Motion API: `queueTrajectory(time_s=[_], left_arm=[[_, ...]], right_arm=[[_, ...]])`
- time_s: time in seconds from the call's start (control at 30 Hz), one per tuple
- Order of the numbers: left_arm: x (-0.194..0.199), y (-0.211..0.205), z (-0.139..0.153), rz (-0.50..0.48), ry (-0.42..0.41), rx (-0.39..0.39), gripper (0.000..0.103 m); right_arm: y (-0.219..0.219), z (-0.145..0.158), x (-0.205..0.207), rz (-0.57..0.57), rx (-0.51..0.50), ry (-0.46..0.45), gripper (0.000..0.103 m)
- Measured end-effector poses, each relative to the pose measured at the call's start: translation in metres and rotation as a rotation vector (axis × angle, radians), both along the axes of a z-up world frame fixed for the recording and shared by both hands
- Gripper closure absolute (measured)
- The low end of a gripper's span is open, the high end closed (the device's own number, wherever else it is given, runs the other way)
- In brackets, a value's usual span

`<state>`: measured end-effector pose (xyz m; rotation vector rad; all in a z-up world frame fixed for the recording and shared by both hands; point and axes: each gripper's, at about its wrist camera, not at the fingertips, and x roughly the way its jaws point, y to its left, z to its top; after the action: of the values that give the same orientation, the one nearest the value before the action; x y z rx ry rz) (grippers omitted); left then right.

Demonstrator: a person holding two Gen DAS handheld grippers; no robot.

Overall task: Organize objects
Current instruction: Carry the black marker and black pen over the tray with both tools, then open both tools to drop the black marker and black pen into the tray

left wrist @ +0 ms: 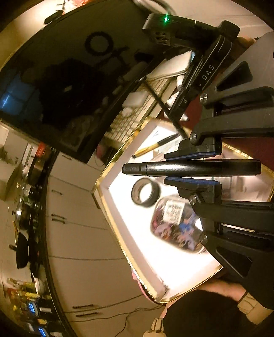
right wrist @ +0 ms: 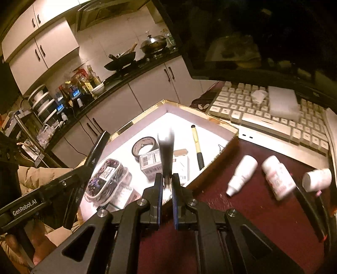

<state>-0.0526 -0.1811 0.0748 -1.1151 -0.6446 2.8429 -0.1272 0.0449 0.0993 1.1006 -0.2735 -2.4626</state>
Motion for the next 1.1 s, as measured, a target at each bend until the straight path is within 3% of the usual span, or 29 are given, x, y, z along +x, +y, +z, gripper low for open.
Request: queueTrajectory(time_s=[0.53, 0.77, 1.0, 1.1], left_arm=[[-0.041, -0.018, -0.014, 0.048, -0.095, -0.024, 0.088], [-0.053, -0.021, -0.023, 0.056, -0.134, -0.019, 0.088], [-0.077, -0.030, -0.025, 0.073, -0.188, -0.024, 0.088], [-0.093, -0.034, -0.025, 0.071, -0.222, -0.049, 0.088]], right_arm=[[-0.011, -0.016, -0.056, -0.041, -0.032, -0.045, 0.097], [0.000, -0.036, -0.061, -0.045, -0.103, -0.088, 0.096], [-0.011, -0.043, -0.063, -0.019, -0.068, -0.100, 0.095], [-0.013, -0.044, -0.061, -0.021, -0.043, -0.083, 0.088]])
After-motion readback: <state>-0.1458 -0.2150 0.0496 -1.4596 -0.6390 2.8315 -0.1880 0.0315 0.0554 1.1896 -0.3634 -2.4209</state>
